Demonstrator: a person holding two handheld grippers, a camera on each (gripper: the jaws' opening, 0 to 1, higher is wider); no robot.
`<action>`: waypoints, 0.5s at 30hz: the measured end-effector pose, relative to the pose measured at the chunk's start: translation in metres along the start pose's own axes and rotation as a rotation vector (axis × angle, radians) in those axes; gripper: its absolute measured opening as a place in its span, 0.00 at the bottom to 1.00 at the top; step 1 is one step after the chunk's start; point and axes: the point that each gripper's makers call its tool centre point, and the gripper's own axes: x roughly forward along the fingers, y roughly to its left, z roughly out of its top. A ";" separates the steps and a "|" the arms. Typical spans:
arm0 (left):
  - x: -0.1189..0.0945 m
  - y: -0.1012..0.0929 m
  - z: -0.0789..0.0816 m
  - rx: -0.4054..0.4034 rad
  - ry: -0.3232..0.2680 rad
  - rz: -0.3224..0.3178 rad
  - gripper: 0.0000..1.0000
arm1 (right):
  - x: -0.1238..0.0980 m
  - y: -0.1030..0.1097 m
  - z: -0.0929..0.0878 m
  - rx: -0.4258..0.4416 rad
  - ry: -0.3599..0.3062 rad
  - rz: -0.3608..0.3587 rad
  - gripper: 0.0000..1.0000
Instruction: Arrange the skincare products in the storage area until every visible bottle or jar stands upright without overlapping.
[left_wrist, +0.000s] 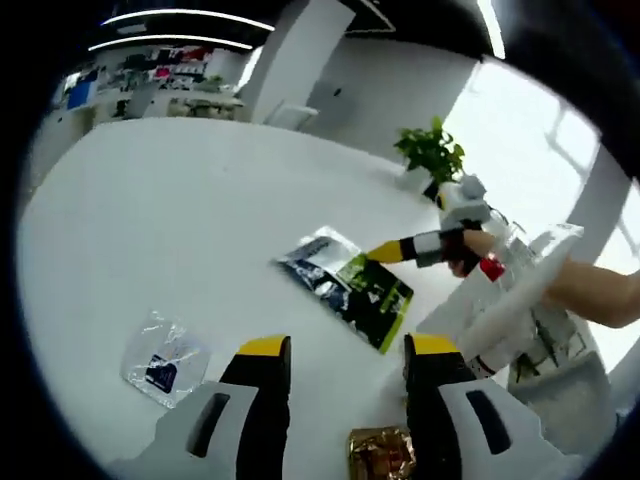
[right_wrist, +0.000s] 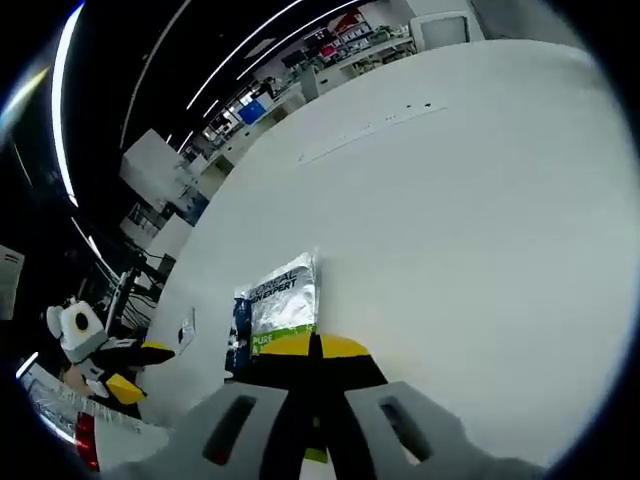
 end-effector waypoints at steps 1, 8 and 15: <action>0.003 0.000 0.001 -0.023 -0.003 -0.002 0.40 | 0.001 0.000 0.001 0.007 -0.003 0.006 0.01; 0.026 0.021 0.005 -0.113 -0.009 0.038 0.39 | 0.008 0.012 -0.003 0.015 -0.016 0.034 0.01; 0.038 0.024 -0.003 -0.154 0.016 0.032 0.39 | 0.012 0.020 -0.006 0.007 -0.016 0.054 0.01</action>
